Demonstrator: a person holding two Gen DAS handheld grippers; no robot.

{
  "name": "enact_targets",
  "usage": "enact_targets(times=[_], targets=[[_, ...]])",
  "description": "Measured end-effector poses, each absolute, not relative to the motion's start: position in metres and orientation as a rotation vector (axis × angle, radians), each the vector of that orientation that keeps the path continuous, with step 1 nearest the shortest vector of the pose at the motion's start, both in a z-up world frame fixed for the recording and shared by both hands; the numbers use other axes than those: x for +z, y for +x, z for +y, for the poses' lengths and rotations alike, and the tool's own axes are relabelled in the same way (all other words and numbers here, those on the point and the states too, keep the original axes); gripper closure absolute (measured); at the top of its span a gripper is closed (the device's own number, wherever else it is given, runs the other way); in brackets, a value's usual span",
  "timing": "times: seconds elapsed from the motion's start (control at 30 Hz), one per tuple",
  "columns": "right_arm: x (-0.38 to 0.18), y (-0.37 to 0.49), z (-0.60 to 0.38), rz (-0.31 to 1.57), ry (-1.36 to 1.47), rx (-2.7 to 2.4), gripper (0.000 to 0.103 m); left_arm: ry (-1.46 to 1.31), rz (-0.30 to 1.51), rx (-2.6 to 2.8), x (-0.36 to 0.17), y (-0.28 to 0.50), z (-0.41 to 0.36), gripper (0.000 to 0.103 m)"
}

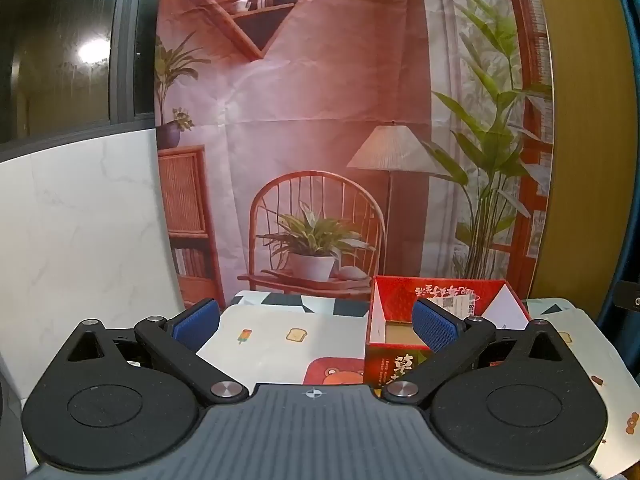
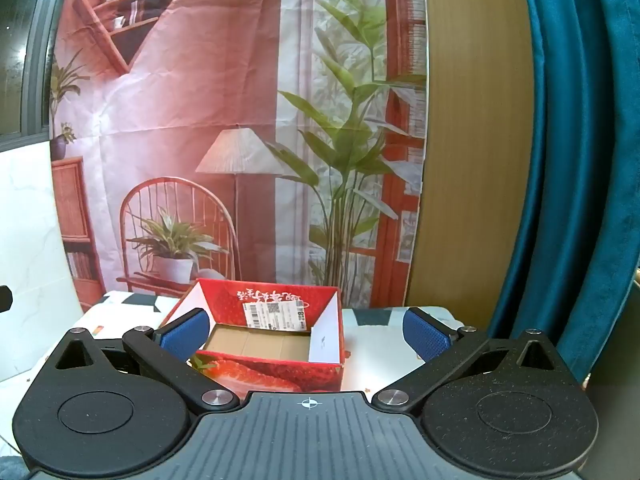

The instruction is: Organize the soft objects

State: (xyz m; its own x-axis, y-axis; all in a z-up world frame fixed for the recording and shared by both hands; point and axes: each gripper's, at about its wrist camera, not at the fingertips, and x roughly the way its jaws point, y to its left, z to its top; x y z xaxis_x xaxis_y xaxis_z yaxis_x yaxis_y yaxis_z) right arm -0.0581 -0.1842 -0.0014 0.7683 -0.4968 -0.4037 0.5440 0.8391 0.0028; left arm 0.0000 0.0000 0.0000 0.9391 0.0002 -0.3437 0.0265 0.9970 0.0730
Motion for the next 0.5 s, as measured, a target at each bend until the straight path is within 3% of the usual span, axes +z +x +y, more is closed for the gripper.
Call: enact_targets(times=[0.5], targets=[[-0.002, -0.0578, -0.1838, 0.403, 0.122, -0.566, 0.0, 0.077, 0.35, -0.013, -0.0006, -0.0007, -0.0011, 0.0]])
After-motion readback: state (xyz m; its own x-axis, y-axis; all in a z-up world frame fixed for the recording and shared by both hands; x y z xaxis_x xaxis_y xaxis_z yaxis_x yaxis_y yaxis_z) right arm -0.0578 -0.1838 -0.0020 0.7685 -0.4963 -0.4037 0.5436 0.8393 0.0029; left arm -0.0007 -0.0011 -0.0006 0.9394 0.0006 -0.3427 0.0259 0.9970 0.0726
